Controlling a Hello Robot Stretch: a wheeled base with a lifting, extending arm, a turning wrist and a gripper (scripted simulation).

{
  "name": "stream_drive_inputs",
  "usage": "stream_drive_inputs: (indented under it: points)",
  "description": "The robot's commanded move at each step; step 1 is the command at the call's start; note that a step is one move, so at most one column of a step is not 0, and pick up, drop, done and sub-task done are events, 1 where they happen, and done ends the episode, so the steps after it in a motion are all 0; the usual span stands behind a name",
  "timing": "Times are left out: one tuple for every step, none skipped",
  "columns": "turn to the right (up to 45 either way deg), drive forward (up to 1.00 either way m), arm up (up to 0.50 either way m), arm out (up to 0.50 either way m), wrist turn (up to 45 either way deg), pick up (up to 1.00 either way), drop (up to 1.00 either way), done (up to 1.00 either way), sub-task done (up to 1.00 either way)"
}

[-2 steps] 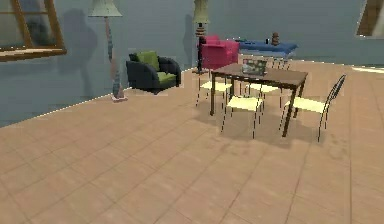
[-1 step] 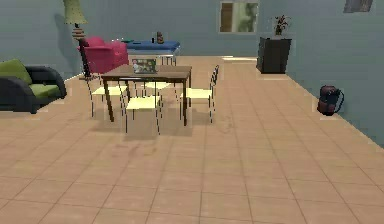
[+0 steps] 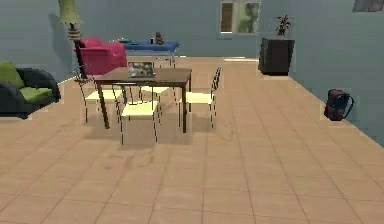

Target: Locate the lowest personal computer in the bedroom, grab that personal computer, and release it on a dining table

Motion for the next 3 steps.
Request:
stream_drive_inputs:
  points:
    - [45.0,0.00,0.00,0.00,0.0,0.00,0.00,0.00,0.00]
    - [27.0,0.00,0.00,0.00,0.0,0.00,0.00,0.00,0.00]
    - [3.0,0.00,0.00,0.00,0.0,0.00,0.00,0.00,0.00]
